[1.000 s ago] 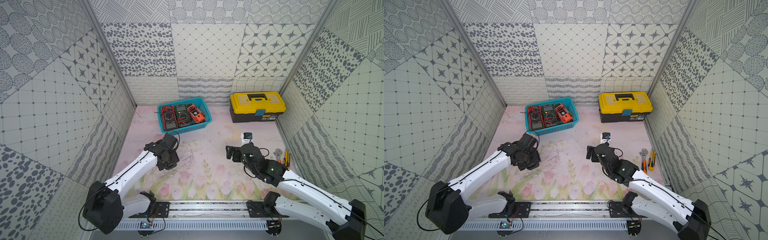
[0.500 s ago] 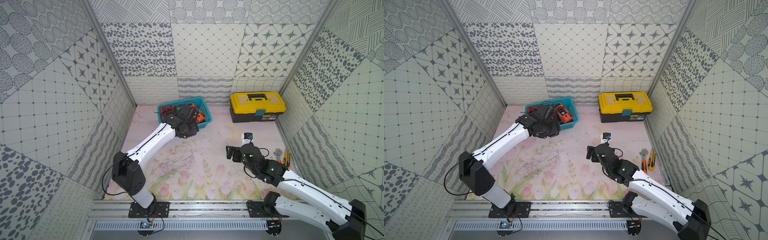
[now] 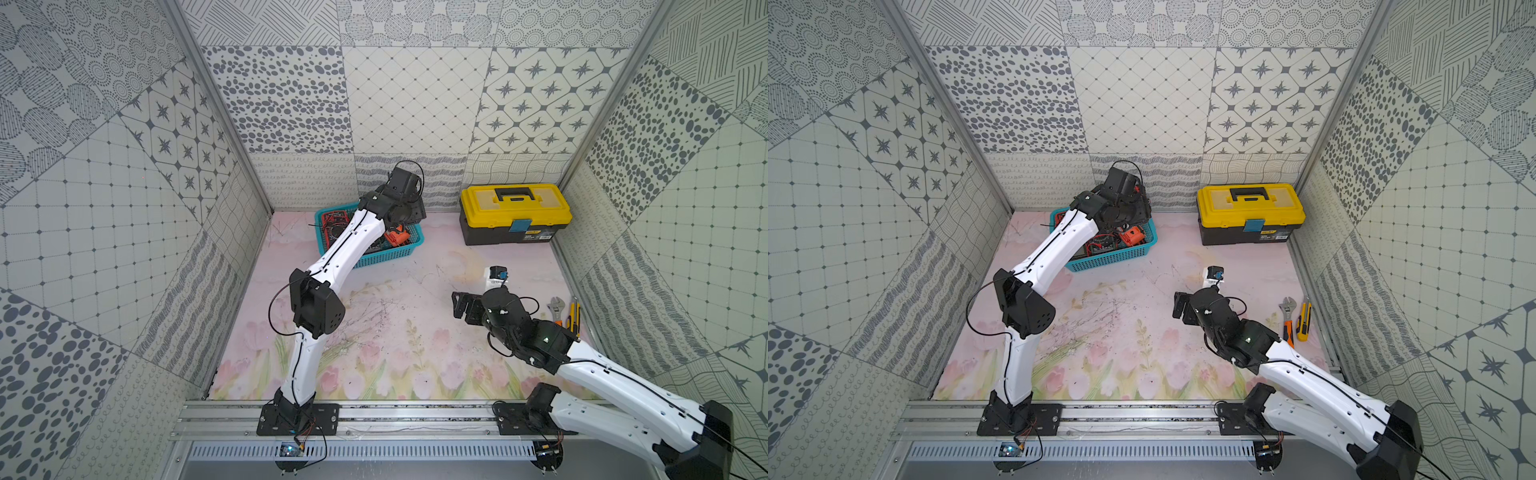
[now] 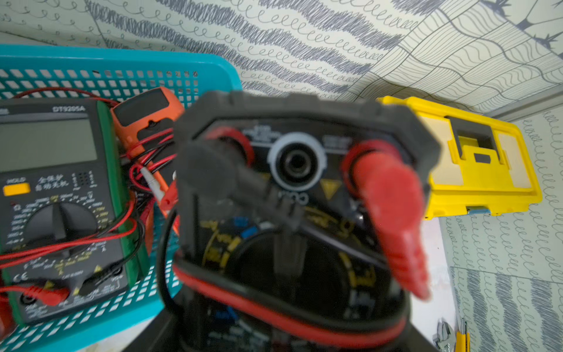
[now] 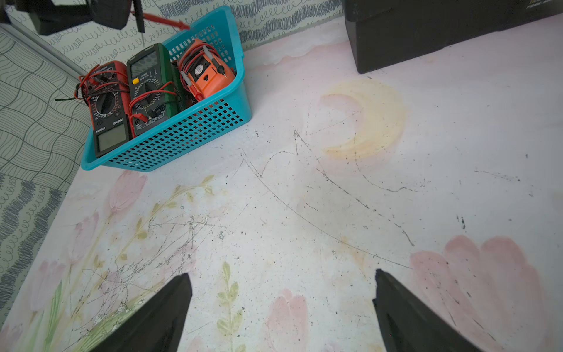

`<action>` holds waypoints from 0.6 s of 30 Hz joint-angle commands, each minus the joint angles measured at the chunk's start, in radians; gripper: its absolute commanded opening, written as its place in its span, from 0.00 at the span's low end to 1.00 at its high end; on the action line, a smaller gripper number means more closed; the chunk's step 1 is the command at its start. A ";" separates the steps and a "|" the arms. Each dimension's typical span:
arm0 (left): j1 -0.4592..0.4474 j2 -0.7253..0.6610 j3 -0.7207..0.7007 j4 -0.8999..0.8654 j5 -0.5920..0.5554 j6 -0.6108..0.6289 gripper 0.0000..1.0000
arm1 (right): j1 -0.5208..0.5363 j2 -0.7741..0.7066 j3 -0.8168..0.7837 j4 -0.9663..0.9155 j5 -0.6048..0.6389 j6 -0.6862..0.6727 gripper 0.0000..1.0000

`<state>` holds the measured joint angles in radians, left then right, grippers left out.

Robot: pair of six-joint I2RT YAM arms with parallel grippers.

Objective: Put the multimeter into the basket
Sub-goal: Place the multimeter in the basket.

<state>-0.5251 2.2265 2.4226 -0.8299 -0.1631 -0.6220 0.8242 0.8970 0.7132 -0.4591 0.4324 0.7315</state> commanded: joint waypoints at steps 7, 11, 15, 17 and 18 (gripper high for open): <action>0.082 0.129 0.078 -0.047 0.023 0.015 0.30 | 0.003 -0.016 -0.011 -0.056 0.051 0.076 0.98; 0.087 0.159 0.053 -0.043 0.032 -0.005 0.30 | 0.004 -0.017 -0.006 -0.066 0.052 0.074 0.98; 0.090 0.206 0.053 -0.071 0.030 -0.034 0.30 | 0.003 -0.006 0.004 -0.066 0.046 0.071 0.98; 0.092 0.229 0.053 -0.086 0.022 -0.038 0.30 | 0.004 -0.006 0.008 -0.066 0.045 0.072 0.98; 0.094 0.238 0.053 -0.092 0.018 -0.042 0.30 | 0.004 -0.008 0.008 -0.066 0.044 0.071 0.98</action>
<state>-0.4416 2.4264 2.4771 -0.8837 -0.1417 -0.6353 0.8242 0.8986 0.7097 -0.5354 0.4618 0.7971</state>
